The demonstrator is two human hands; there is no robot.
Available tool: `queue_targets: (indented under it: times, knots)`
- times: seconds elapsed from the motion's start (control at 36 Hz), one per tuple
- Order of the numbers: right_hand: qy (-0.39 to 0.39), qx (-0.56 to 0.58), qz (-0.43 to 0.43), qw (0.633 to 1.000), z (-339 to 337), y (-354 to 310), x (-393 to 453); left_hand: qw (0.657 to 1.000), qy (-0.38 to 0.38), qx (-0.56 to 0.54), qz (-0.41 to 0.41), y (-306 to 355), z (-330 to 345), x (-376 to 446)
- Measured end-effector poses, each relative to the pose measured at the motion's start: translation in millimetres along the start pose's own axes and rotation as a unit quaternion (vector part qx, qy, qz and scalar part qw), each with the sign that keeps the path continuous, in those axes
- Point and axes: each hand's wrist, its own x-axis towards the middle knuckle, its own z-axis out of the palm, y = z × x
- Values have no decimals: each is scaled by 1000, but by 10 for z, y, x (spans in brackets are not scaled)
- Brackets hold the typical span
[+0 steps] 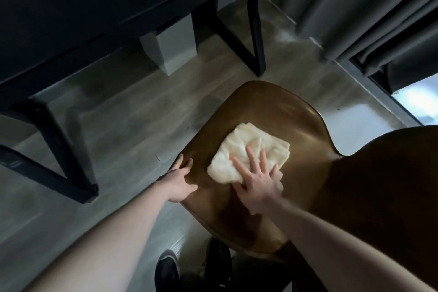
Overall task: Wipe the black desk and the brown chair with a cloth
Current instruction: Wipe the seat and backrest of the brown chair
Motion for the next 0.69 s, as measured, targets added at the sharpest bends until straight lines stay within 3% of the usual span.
queue_targets:
  times: [0.31, 0.44, 0.56, 0.69]
  knots:
    - [-57, 48, 49, 996, 326, -67, -765, 994, 56, -95, -27, 59, 105, -128]
    - [-48, 51, 62, 996, 217, -71, -530, 977, 118, -176, -17, 67, 169, -114]
    - [1, 19, 49, 999, 46, -17, -190, 951, 183, -249, -12, 61, 239, -40]
    - [16, 1, 58, 998, -278, 116, 499, 938, 216, -270, -13, 44, 294, 48]
